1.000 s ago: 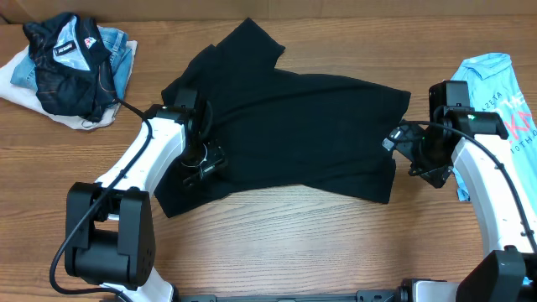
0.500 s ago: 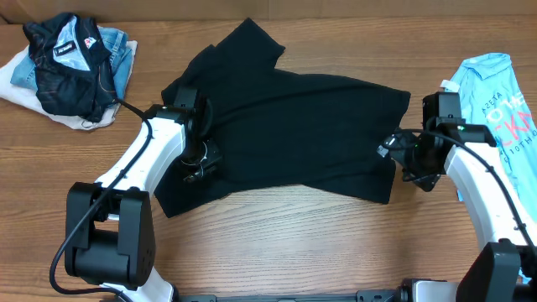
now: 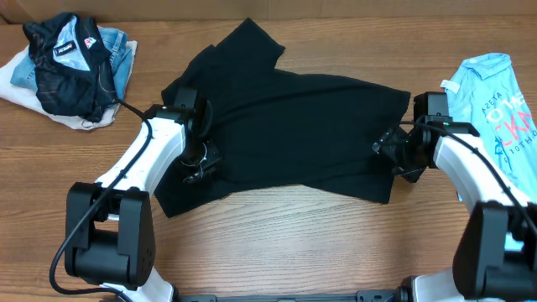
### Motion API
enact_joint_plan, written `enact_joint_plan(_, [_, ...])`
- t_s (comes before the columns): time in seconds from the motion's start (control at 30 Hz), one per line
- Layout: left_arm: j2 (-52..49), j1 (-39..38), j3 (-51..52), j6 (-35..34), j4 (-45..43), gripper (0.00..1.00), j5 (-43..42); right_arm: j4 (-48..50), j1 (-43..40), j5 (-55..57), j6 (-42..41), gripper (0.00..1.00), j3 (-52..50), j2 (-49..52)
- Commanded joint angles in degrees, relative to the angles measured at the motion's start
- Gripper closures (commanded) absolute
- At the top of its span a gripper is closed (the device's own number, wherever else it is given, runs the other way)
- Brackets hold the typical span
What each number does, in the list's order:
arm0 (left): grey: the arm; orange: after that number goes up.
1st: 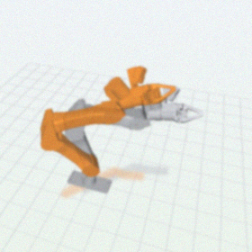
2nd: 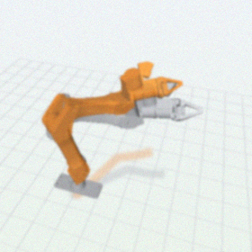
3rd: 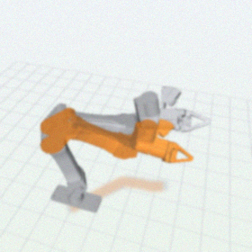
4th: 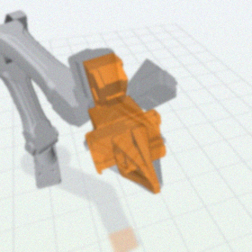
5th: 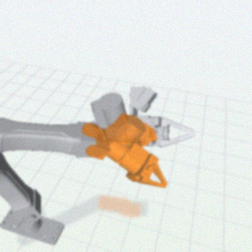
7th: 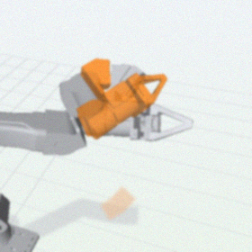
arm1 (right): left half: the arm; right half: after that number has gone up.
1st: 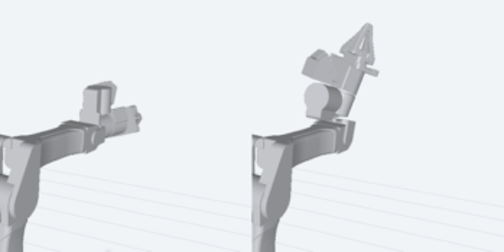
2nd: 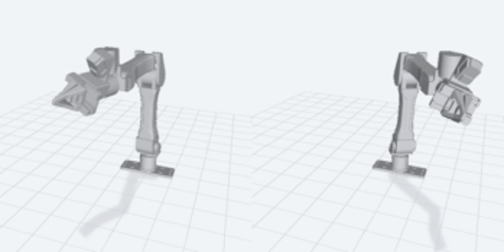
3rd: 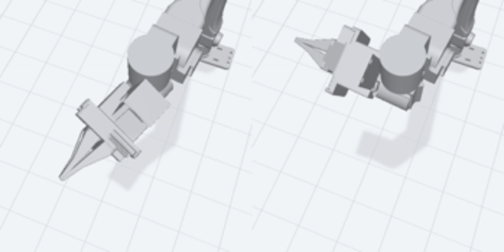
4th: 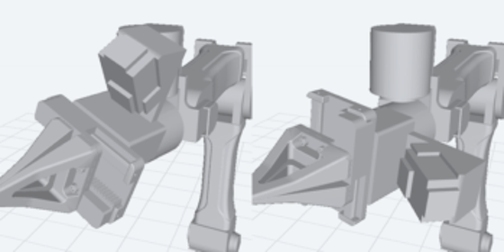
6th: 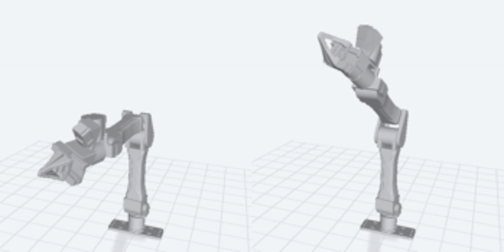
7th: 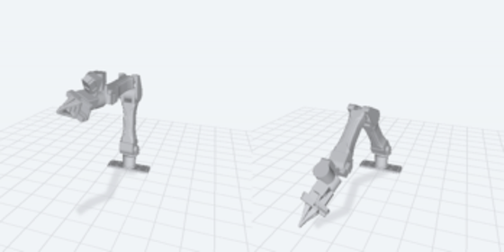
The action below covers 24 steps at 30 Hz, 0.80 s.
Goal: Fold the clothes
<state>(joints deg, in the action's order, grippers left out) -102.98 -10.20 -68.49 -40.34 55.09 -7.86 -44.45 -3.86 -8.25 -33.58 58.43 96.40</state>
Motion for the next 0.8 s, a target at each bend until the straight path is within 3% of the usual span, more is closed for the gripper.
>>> enact_joint_plan(0.0, [0.0, -0.3, 0.3, 1.0, 0.2, 0.95, 0.8, 0.7, 0.0, -0.4, -1.2, 0.26, -0.3, 2.3])
enact_joint_plan(0.07, [0.0, -0.3, 0.3, 1.0, 0.2, 0.95, 0.8, 0.7, 0.0, -0.4, -1.2, 0.28, -0.3, 2.6])
enact_joint_plan(0.3, [0.0, -0.3, 0.3, 1.2, 0.2, 0.95, 0.8, 0.7, 0.0, -0.4, -1.3, 0.53, -0.3, 2.6])
enact_joint_plan(0.47, [0.0, -0.3, 0.3, 1.5, 0.4, 0.95, 0.8, 0.7, 0.0, -0.3, -2.1, 0.65, -0.3, 2.6])
enact_joint_plan(0.6, [0.0, -0.3, 0.3, 2.1, 0.4, 0.96, 1.0, 0.3, 0.0, 0.9, -2.7, 0.83, -0.3, 2.6])
enact_joint_plan(0.77, [0.2, -0.3, -0.5, 2.2, 2.5, 0.96, 3.0, -5.7, 0.0, 7.6, -7.4, 0.91, 2.1, 2.3])
